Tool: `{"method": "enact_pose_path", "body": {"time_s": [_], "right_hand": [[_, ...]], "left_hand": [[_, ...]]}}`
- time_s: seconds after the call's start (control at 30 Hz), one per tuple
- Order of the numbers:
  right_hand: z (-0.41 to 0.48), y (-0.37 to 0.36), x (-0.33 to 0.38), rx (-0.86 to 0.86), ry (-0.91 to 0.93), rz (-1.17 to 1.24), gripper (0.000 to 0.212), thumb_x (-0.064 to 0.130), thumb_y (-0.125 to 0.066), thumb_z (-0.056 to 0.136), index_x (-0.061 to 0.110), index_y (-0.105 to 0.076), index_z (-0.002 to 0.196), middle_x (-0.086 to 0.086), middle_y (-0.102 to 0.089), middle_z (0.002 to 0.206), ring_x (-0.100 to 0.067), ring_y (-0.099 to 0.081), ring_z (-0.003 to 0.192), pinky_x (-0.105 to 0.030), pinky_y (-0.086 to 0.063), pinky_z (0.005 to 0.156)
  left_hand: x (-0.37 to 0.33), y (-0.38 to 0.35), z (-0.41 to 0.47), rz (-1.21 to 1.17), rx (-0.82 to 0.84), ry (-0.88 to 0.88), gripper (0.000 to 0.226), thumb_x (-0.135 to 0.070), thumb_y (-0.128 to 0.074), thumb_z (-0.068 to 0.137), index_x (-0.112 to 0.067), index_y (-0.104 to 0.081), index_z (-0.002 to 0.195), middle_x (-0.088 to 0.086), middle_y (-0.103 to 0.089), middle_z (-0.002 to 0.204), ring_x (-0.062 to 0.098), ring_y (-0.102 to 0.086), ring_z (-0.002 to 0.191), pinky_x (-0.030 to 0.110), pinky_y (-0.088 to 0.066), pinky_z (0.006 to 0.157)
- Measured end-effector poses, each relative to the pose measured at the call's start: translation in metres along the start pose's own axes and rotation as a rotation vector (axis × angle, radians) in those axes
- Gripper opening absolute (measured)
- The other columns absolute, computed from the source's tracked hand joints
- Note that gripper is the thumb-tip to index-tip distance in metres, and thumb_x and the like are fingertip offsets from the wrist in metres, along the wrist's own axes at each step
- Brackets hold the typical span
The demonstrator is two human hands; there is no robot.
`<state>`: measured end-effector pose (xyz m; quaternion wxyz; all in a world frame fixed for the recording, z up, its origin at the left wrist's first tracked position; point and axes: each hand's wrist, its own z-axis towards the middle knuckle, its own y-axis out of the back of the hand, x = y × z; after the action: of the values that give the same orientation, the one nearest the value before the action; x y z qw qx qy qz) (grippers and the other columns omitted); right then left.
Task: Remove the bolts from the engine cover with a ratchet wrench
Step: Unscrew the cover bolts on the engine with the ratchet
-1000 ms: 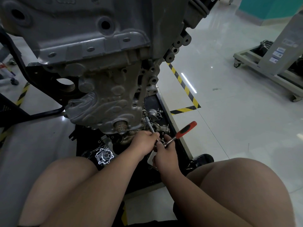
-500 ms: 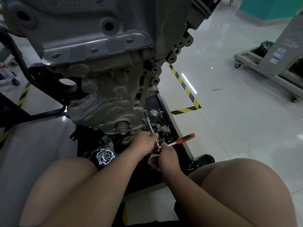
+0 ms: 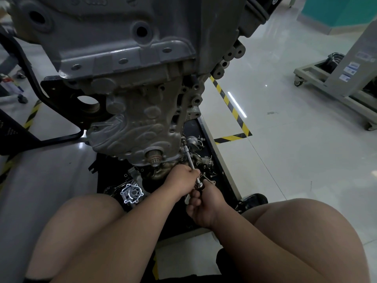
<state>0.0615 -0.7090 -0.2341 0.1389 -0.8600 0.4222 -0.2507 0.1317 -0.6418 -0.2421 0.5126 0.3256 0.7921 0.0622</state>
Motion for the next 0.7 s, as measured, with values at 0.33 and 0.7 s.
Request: {"method": "enact_pose_path", "body": {"time_s": [0.33, 0.7], "right_hand": [[-0.0021, -0.0002, -0.0069, -0.094, 0.189, -0.023, 0.035, 0.035, -0.046, 0.102, 0.013, -0.062, 0.08, 0.003, -0.054, 0.049, -0.009, -0.046, 0.041, -0.022, -0.038, 0.047], [-0.0067, 0.0003, -0.0087, -0.061, 0.421, -0.01, 0.025, 0.006, -0.059, 0.095, 0.009, -0.051, 0.071, -0.002, -0.059, 0.053, -0.01, -0.055, 0.046, -0.019, -0.045, 0.043]], "left_hand": [[0.0001, -0.0013, 0.0006, 0.029, -0.024, 0.006, 0.037, -0.033, -0.059, 0.092, -0.012, -0.062, 0.062, -0.007, -0.052, 0.036, 0.006, -0.048, 0.031, 0.017, -0.035, 0.039], [-0.0029, -0.0014, 0.0036, 0.06, -0.02, -0.02, 0.038, -0.035, -0.061, 0.091, -0.015, -0.062, 0.059, -0.008, -0.053, 0.037, 0.002, -0.047, 0.034, 0.017, -0.034, 0.039]]}}
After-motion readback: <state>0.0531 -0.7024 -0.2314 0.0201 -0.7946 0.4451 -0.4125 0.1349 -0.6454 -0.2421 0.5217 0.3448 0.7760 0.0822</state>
